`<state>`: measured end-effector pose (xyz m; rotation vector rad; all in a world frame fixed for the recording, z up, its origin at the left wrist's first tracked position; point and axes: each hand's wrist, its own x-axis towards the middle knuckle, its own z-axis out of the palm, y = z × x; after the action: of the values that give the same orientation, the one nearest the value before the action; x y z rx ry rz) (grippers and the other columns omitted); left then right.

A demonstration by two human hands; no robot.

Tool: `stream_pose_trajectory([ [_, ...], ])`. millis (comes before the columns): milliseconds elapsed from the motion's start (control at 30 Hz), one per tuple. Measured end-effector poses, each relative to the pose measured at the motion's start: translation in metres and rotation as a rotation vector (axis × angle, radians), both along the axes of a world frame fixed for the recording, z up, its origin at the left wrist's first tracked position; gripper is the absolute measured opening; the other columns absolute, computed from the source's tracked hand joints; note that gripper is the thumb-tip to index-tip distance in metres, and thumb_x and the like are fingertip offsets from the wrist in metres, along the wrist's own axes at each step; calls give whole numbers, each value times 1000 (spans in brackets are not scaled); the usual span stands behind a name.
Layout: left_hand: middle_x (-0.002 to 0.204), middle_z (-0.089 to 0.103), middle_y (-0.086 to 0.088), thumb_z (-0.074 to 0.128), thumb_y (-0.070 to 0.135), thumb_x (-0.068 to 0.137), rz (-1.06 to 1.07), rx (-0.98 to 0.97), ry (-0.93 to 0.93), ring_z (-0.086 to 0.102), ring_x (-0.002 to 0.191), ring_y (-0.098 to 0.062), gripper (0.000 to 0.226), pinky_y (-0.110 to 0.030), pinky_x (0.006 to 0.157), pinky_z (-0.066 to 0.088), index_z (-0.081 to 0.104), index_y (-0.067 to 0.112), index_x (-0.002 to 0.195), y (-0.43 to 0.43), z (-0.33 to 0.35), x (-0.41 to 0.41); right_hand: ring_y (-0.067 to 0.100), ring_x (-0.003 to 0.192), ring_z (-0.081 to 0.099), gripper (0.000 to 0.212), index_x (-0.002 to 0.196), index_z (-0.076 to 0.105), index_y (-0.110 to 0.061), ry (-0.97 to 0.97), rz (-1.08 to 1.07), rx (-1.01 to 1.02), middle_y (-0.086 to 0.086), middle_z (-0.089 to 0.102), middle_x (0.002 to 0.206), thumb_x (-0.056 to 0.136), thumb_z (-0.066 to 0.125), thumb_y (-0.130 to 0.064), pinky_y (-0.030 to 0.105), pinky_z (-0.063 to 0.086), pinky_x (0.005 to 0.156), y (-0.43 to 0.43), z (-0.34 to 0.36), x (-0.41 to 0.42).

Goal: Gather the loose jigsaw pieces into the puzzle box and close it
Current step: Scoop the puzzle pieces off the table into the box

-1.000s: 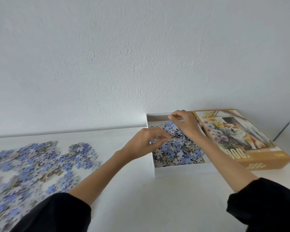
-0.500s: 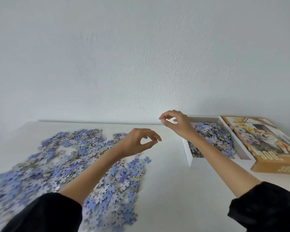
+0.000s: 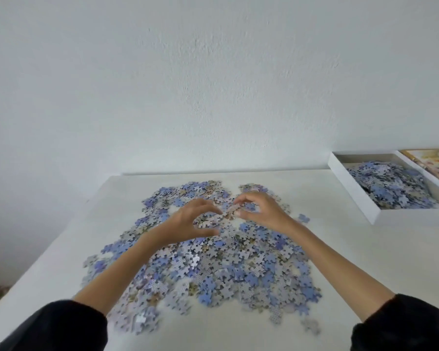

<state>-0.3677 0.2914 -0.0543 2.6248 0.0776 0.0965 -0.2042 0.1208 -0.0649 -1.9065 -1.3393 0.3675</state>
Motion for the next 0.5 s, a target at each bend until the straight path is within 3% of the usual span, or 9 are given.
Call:
stream_pose_trajectory([
  [67,142,27,6,45,82,61,-1,27,129,25,129,-9,87,-35,108,26,38,37,134,16,-7,-20,7,121,39,68,128,45,-37,-37,69,-172,-4,45,133,67,61,-63,43,32,106,8,-6,-22],
  [133,151,5,7,47,87,50,-2,83,275,6,138,-16,106,-52,112,13,17,44,142,29,-16,-39,12,136,10,96,140,17,-46,-91,147,-406,-5,10,151,60,63,-69,50,16,110,9,-14,-45],
  [233,151,-23,10,49,91,37,-22,139,375,-22,134,-18,128,-61,103,-13,-12,48,142,42,-32,-60,18,136,-24,117,136,-15,-53,-247,153,-564,-8,-26,148,44,52,-80,50,-9,105,6,-29,-71],
  [367,152,-24,5,46,92,40,-25,208,313,-19,139,-21,128,-54,103,-19,-27,48,136,49,-49,-72,21,130,-36,117,126,-28,-57,-256,105,-573,-7,-39,140,41,47,-84,47,-22,97,10,-38,-83],
  [500,155,-3,6,32,96,46,15,256,158,2,140,-13,123,-45,110,-8,-18,39,143,49,-58,-73,20,137,-24,108,130,-21,-55,-317,46,-547,-7,-27,148,44,36,-87,43,-16,102,15,-38,-90],
])
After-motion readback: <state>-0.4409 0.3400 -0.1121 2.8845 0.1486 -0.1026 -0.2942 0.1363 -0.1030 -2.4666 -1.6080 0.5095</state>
